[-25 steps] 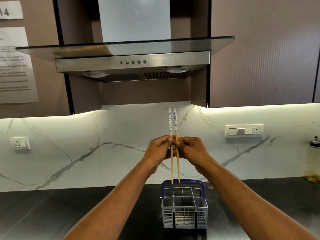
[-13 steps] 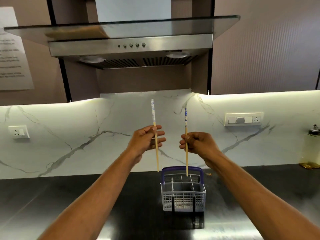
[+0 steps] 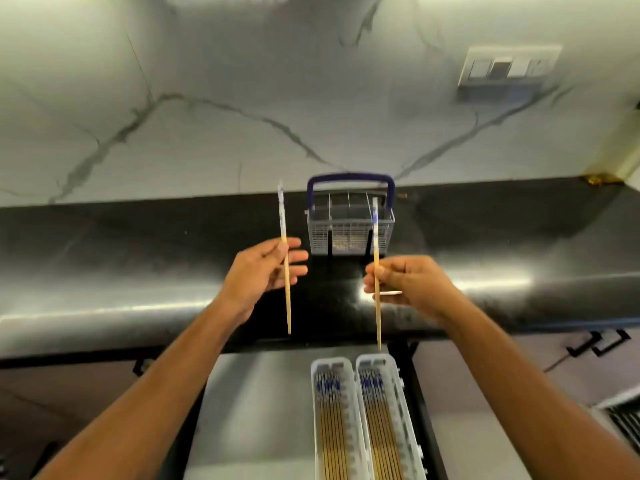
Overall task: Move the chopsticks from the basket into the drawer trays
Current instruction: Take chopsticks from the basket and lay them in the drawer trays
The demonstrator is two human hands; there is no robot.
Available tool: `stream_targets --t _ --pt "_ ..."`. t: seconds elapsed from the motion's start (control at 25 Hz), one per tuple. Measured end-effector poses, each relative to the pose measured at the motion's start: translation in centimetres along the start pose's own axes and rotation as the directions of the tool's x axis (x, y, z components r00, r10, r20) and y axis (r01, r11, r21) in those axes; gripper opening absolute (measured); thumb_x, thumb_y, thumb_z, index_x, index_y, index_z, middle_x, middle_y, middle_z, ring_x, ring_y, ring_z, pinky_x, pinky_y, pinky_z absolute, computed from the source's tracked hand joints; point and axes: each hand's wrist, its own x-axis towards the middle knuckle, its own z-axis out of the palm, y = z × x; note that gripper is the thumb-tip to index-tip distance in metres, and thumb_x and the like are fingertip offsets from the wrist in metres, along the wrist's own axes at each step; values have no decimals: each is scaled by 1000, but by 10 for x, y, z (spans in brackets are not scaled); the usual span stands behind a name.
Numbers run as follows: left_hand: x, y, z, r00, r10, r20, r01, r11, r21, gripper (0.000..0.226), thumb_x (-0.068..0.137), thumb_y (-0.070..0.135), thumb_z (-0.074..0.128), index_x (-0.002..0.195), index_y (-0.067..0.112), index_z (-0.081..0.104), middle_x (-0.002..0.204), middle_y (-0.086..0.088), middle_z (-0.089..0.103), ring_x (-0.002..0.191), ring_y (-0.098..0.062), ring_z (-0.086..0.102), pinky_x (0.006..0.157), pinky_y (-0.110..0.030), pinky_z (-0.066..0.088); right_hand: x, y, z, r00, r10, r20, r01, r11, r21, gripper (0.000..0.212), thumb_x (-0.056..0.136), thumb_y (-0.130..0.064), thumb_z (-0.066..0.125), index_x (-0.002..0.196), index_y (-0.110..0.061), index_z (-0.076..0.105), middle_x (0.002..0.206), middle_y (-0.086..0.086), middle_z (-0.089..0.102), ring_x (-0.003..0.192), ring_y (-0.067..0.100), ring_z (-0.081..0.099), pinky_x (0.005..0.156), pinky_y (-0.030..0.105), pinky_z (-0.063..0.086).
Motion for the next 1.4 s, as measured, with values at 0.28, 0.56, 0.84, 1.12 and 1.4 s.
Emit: stream_targets --t 0.28,0.56,0.84,1.12,1.4 --pt "-95 -168 31 983 -182 19 167 934 315 21 97 24 59 113 31 71 89 12 71 79 5 64 71 -13 52 -60 172 15 961 234 -147 -264 933 -244 16 96 -19 60 92 -21 75 83 3 76 81 20 72 82 38 60" --pt "-92 -239 70 946 -325 15 275 823 496 20 88 24 72 107 17 76 93 3 77 80 -7 71 82 -30 60 -52 225 27 922 277 -269 -386 696 -606 31 97 -17 57 70 -31 60 72 -10 64 61 0 58 49 10 40" --pt "-74 -276 102 877 -479 -37 388 663 640 12 93 27 64 92 21 74 87 0 74 77 -16 71 78 -38 61 -35 245 40 856 395 -335 -503 479 -720 16 96 -14 57 105 -13 70 93 4 72 84 18 70 78 31 60" --pt "-44 -292 116 817 -567 -109 441 492 751 18 93 22 62 112 23 64 103 0 70 86 -16 66 71 -26 53 -10 248 45 822 449 -351 -515 321 -795 28 99 -3 47 121 -5 63 116 12 70 105 27 69 88 35 57" --pt "-16 -308 122 721 -675 -157 438 268 858 21 94 17 60 115 15 61 113 -10 67 103 -28 66 81 -35 56 9 255 54 790 502 -353 -534 280 -798 28 100 -10 48 125 -5 62 117 10 70 105 22 70 86 32 57"
